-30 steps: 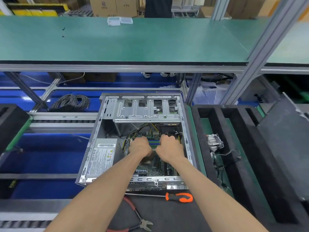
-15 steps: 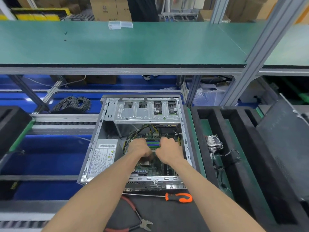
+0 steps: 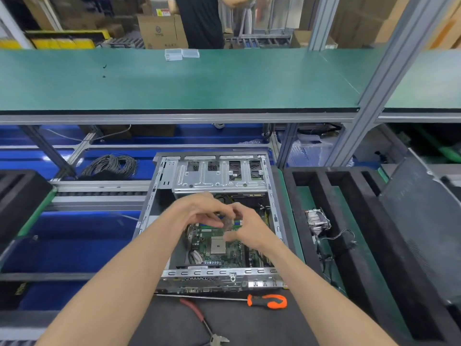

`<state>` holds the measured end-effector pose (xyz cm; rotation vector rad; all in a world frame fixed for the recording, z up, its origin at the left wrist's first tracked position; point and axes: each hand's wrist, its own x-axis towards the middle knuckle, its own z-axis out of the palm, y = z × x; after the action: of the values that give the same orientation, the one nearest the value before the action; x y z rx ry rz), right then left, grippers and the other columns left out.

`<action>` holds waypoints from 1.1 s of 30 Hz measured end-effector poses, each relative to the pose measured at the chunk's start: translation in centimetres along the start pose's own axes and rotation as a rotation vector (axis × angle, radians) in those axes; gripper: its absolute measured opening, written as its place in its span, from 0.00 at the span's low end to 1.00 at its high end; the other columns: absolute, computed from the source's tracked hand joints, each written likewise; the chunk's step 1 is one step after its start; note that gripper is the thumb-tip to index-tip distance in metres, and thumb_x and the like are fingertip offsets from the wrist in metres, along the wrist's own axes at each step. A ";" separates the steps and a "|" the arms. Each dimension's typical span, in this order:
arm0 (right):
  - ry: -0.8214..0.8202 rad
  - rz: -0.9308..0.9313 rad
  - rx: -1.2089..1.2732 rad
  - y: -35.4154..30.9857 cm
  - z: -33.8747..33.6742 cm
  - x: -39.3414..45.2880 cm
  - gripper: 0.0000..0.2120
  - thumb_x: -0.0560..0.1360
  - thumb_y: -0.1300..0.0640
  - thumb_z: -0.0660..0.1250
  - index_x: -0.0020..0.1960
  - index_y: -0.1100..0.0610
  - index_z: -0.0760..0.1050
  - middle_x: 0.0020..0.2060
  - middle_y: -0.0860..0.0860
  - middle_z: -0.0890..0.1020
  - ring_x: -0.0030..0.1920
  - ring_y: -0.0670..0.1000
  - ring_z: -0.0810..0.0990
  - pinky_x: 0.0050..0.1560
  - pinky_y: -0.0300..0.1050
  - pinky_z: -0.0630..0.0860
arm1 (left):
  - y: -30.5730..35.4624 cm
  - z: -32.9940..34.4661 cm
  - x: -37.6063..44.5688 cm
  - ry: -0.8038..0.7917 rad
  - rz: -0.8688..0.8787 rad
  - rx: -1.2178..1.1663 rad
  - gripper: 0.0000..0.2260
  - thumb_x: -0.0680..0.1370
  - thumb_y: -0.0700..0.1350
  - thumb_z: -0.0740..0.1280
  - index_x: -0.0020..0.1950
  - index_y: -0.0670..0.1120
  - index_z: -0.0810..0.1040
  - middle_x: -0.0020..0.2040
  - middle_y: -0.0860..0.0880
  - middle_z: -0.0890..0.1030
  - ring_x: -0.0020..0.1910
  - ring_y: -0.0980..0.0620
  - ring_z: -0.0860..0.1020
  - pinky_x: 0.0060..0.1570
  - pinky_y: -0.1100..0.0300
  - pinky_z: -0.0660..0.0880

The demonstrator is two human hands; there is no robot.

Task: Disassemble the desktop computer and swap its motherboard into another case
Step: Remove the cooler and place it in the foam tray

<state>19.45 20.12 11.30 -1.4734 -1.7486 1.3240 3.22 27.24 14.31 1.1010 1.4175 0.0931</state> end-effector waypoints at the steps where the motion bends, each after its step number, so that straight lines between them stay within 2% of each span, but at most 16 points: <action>1: 0.026 -0.034 0.045 -0.1 -0.3 -0.2 0.24 0.67 0.63 0.79 0.60 0.53 0.76 0.53 0.49 0.82 0.55 0.50 0.80 0.59 0.52 0.76 | 0.1 -0.2 -0.1 -0.042 0.023 -0.079 0.14 0.68 0.43 0.79 0.50 0.39 0.84 0.44 0.44 0.86 0.42 0.51 0.85 0.37 0.64 0.80; 3: 0.052 -0.080 0.114 -0.3 -1.1 -0.6 0.18 0.68 0.60 0.79 0.55 0.52 0.78 0.49 0.47 0.85 0.52 0.47 0.82 0.57 0.47 0.77 | 0.2 -0.6 -0.4 -0.110 0.070 -0.198 0.14 0.70 0.42 0.79 0.52 0.38 0.83 0.46 0.41 0.85 0.41 0.49 0.84 0.37 0.64 0.80; 6: 0.077 -0.117 0.166 -0.9 -2.4 -1.3 0.18 0.68 0.59 0.80 0.55 0.50 0.80 0.48 0.45 0.86 0.51 0.44 0.84 0.50 0.34 0.76 | 0.3 -1.0 -0.6 -0.222 0.129 -0.338 0.13 0.69 0.41 0.79 0.50 0.39 0.83 0.47 0.37 0.84 0.38 0.49 0.83 0.36 0.65 0.80; 9: 0.153 -0.156 0.157 -1.5 -3.9 -1.9 0.20 0.67 0.58 0.82 0.55 0.49 0.81 0.47 0.45 0.86 0.49 0.46 0.85 0.49 0.37 0.78 | 0.6 -0.8 -0.7 -0.322 0.182 -0.452 0.16 0.64 0.43 0.83 0.49 0.40 0.86 0.46 0.39 0.83 0.35 0.52 0.80 0.34 0.66 0.80; 12: 0.191 -0.166 0.095 -1.8 -5.5 -2.3 0.20 0.66 0.59 0.82 0.55 0.51 0.81 0.46 0.46 0.86 0.46 0.47 0.84 0.48 0.43 0.79 | 1.0 -0.1 -0.5 -0.373 0.236 -0.543 0.23 0.64 0.42 0.83 0.56 0.40 0.81 0.47 0.40 0.84 0.35 0.53 0.79 0.33 0.67 0.79; 14: 0.214 -0.169 0.014 -1.9 -6.6 -2.6 0.21 0.65 0.60 0.82 0.56 0.52 0.82 0.45 0.46 0.86 0.44 0.45 0.83 0.45 0.40 0.78 | 1.4 0.6 -0.4 -0.380 0.273 -0.574 0.25 0.66 0.40 0.81 0.61 0.39 0.78 0.48 0.41 0.83 0.36 0.53 0.80 0.33 0.67 0.79; 20: 0.294 -0.137 -0.215 -0.8 -10.7 -3.4 0.20 0.67 0.62 0.79 0.58 0.52 0.81 0.47 0.42 0.83 0.43 0.43 0.80 0.45 0.38 0.77 | 1.8 2.5 0.3 -0.241 0.317 -0.587 0.21 0.68 0.35 0.77 0.60 0.38 0.80 0.53 0.33 0.83 0.40 0.47 0.85 0.36 0.63 0.81; 23: 0.305 -0.072 -0.321 1.5 -12.7 -3.6 0.19 0.67 0.61 0.79 0.57 0.51 0.81 0.45 0.46 0.83 0.43 0.42 0.79 0.44 0.35 0.73 | 1.2 3.3 1.0 -0.157 0.320 -0.500 0.15 0.70 0.35 0.76 0.57 0.38 0.81 0.49 0.36 0.84 0.39 0.48 0.84 0.36 0.63 0.81; 26: 0.303 0.018 -0.382 4.3 -14.0 -3.5 0.19 0.67 0.61 0.79 0.55 0.49 0.80 0.44 0.47 0.83 0.45 0.46 0.80 0.47 0.40 0.75 | 0.5 4.1 1.7 -0.101 0.320 -0.427 0.08 0.75 0.35 0.73 0.53 0.37 0.83 0.47 0.37 0.85 0.37 0.49 0.83 0.37 0.64 0.81; 28: 0.285 0.094 -0.433 6.3 -14.4 -3.2 0.20 0.67 0.60 0.79 0.55 0.46 0.79 0.43 0.45 0.81 0.46 0.48 0.79 0.48 0.45 0.76 | 0.3 4.5 2.2 -0.078 0.316 -0.388 0.07 0.76 0.35 0.71 0.53 0.36 0.83 0.46 0.37 0.84 0.36 0.49 0.82 0.36 0.64 0.80; 33: 0.216 0.208 -0.629 10.5 -14.9 -1.7 0.22 0.67 0.58 0.80 0.59 0.49 0.79 0.50 0.44 0.75 0.50 0.48 0.72 0.45 0.45 0.69 | -0.4 5.0 3.7 -0.038 0.322 -0.317 0.05 0.77 0.35 0.70 0.51 0.36 0.83 0.45 0.37 0.85 0.35 0.50 0.81 0.34 0.64 0.78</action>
<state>37.27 23.23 8.42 -2.0913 -2.0027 0.6766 7.90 26.71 10.23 1.0481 1.1343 0.5076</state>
